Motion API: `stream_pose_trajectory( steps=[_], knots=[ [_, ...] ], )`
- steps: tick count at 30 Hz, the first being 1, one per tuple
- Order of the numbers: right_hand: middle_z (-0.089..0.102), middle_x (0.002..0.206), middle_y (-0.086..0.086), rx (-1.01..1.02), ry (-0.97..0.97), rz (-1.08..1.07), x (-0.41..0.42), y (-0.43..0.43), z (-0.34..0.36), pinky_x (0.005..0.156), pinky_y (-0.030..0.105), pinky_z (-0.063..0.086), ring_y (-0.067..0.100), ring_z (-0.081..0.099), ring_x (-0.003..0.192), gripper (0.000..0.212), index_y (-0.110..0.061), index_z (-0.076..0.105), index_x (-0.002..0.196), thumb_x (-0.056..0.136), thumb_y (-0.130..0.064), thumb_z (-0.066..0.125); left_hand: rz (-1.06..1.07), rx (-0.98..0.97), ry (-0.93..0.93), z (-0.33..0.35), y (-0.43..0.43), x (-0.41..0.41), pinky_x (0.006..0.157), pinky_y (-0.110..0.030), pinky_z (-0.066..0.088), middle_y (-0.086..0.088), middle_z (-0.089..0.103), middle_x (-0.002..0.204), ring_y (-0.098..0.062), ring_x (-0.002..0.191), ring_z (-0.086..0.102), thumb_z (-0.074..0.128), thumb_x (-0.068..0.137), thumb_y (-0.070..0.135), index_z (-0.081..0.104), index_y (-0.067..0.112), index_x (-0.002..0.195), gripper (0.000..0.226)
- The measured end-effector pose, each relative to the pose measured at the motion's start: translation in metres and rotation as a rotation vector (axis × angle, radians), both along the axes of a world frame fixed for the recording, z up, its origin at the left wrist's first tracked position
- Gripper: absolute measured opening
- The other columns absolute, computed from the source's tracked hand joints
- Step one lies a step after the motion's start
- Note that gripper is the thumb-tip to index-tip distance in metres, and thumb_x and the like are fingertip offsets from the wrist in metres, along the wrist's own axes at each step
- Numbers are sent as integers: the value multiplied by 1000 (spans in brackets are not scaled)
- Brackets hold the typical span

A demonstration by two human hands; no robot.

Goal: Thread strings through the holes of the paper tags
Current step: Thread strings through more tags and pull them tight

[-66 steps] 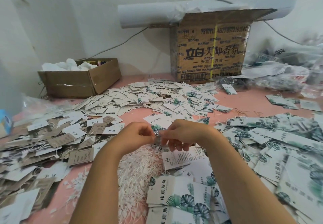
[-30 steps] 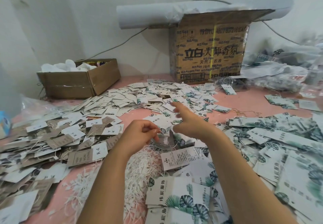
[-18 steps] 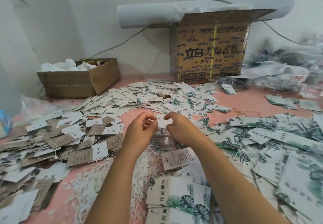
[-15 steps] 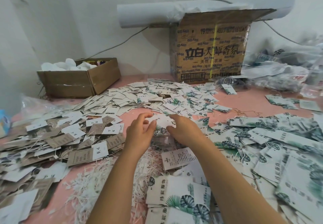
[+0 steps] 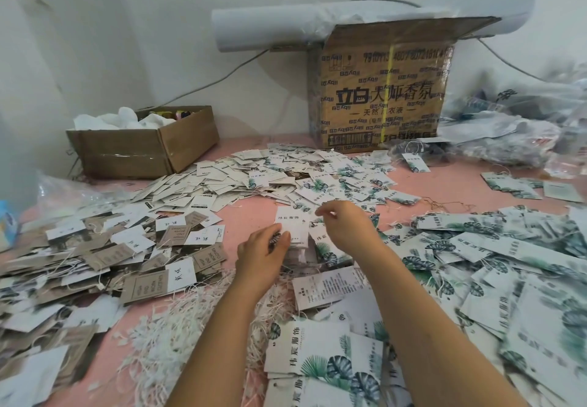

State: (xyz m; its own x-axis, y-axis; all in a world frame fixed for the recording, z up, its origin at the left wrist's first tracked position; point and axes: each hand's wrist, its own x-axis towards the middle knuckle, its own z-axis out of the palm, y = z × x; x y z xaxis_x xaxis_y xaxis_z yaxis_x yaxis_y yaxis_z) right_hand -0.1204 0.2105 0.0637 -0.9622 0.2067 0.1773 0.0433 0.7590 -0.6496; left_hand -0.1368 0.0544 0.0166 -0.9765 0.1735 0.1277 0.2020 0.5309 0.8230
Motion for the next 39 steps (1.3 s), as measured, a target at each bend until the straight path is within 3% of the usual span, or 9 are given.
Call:
stream_pose_trajectory(
  steps=[5, 7, 9, 13, 20, 24, 29, 34, 39],
  knots=[
    [59, 70, 4, -160, -41, -131, 2, 18, 3, 45, 25, 30, 16, 42, 49, 38, -12, 65, 98, 84, 3, 33, 61, -7, 77, -1, -3, -3, 105, -48, 35, -2, 51, 136, -26, 128, 39, 51, 94, 40, 55, 20, 129, 41],
    [64, 78, 11, -111, -87, -173, 0, 22, 1, 54, 29, 38, 21, 48, 58, 28, -3, 65, 91, 85, 0, 37, 107, 17, 118, -1, -4, -5, 99, -38, 41, -2, 59, 125, -19, 115, 49, 55, 93, 34, 61, 18, 121, 33],
    [61, 74, 10, -31, -163, -209, 0, 22, -2, 60, 31, 44, 22, 49, 61, 20, -2, 57, 76, 89, -11, 44, 137, 35, 151, -2, -4, -4, 83, -26, 44, 1, 64, 113, -11, 97, 54, 58, 91, 31, 65, 16, 113, 27],
    [48, 57, 0, 110, -294, -179, 0, 17, -10, 49, 24, 35, 16, 44, 51, 46, -12, 43, 60, 85, -47, 59, 221, 66, 172, -2, -2, -3, 54, -13, 39, 7, 63, 93, 0, 70, 55, 61, 90, 28, 61, 17, 104, 18],
    [45, 70, -3, 280, -343, -145, 3, 13, -15, 60, 29, 40, 18, 49, 70, 47, -17, 35, 67, 79, -51, 66, 246, 71, 132, -3, 2, -2, 55, -20, 40, 11, 56, 80, -8, 68, 55, 62, 89, 29, 61, 16, 99, 17],
    [47, 69, -2, 235, -332, -177, 1, 14, -16, 56, 28, 39, 13, 44, 60, 47, -17, 36, 67, 76, -47, 71, 251, 206, 43, -3, 1, -3, 55, -21, 48, 9, 59, 82, -7, 64, 58, 65, 87, 23, 63, 15, 95, 12],
    [46, 69, -2, 180, -272, -201, -2, 18, -18, 62, 32, 43, 17, 48, 69, 46, -17, 35, 67, 76, -41, 73, 255, 435, -79, 0, -3, -3, 77, -35, 53, -3, 63, 89, -17, 81, 60, 68, 84, 14, 61, 17, 83, 8],
    [44, 57, 2, -53, -238, -149, -7, 26, -19, 58, 30, 41, 19, 49, 57, 43, -13, 40, 62, 79, -36, 71, 233, 546, -85, 8, -4, 2, 58, -20, 38, 3, 60, 76, -9, 70, 53, 65, 87, 16, 62, 16, 79, 8],
    [48, 58, 2, -104, -244, -151, -9, 28, -20, 62, 30, 48, 17, 49, 53, 33, -10, 47, 68, 84, -32, 67, 221, 574, -92, 12, -2, 3, 57, -24, 36, 2, 53, 65, -11, 64, 48, 61, 89, 18, 60, 9, 73, 18]
  ],
)
